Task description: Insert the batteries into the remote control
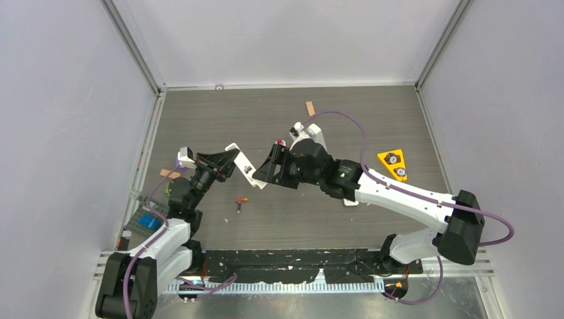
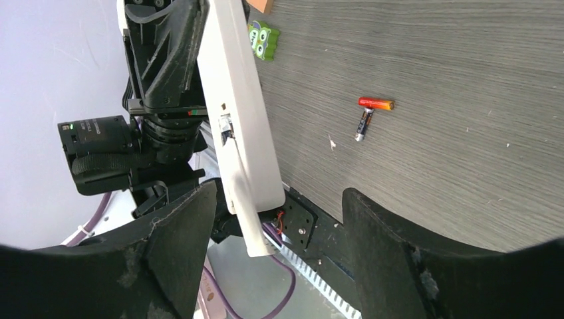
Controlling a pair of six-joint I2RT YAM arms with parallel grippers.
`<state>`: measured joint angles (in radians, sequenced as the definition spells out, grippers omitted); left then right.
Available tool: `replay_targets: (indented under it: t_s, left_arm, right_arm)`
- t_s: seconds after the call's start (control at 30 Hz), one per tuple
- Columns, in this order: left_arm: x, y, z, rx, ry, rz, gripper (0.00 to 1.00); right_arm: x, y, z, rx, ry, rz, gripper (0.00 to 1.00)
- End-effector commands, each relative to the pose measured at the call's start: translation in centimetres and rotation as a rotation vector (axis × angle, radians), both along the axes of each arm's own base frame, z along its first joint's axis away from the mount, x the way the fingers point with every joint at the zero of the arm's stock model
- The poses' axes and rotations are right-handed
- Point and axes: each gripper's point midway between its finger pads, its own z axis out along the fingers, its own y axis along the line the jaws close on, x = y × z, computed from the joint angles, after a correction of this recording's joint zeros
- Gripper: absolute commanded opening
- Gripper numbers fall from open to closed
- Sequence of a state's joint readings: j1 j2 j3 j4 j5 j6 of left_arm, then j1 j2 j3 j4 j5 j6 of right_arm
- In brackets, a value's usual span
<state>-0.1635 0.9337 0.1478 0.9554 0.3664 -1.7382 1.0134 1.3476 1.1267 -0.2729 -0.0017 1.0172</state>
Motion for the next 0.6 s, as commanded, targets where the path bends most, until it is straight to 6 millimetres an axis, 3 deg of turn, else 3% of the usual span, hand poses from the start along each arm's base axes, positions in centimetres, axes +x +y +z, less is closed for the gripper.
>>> replay_targets:
  t_s: [0.0, 0.57]
  left_arm:
    - [-0.1, 0.6, 3.7, -0.069, -0.109, 0.023, 0.00]
    - [0.2, 1.3, 5.4, -0.168, -0.144, 0.045, 0.00]
  right_arm:
    - [0.8, 1.1, 2.2, 0.114, -0.009, -0.045, 0.73]
    - [1.2, 2.6, 0.4, 0.181, 0.080, -0.108, 0.56]
